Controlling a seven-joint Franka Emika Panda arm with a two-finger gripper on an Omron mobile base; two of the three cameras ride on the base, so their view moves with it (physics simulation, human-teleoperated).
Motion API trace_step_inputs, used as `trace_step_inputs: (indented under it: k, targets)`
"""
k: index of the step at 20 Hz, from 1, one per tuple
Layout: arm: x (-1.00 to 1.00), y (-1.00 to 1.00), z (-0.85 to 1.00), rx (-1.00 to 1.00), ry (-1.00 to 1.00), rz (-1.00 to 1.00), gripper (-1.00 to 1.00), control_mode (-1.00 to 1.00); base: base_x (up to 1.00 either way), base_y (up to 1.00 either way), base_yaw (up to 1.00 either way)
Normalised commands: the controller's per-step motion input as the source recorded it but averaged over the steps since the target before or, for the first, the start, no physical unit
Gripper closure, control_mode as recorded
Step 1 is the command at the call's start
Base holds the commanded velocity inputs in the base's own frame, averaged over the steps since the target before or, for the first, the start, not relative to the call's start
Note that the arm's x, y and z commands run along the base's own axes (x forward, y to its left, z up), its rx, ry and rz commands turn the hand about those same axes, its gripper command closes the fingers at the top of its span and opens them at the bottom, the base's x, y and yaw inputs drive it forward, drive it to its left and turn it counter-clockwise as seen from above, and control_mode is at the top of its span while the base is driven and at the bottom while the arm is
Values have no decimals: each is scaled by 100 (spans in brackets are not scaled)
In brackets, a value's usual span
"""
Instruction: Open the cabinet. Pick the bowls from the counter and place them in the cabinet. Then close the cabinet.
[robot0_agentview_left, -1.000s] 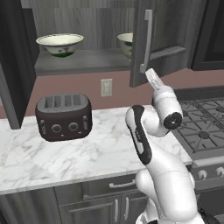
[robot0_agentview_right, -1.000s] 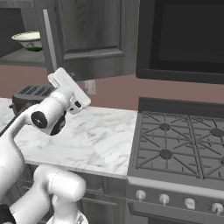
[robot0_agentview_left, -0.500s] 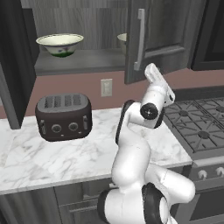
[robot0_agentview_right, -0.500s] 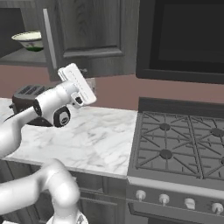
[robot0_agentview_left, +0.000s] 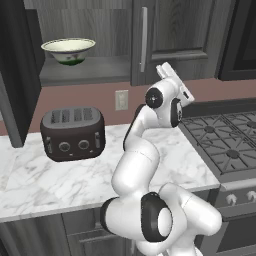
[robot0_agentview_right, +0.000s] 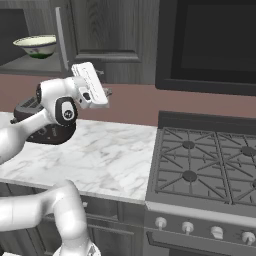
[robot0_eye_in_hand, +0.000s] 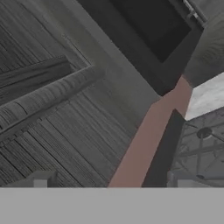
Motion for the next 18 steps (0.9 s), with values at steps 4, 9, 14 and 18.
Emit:
trace_step_inputs:
  k: [4, 9, 14, 18]
  targets:
    - [65, 0, -11, 5, 20, 13, -100, -100, 0, 0, 0]
    - [60, 0, -1, 8, 16, 23, -100, -100, 0, 0, 0]
    - [44, 0, 0, 9, 15, 20, -100, -100, 0, 0, 0]
    - [-8, 5, 24, 1, 5, 6, -100, -100, 0, 0, 0]
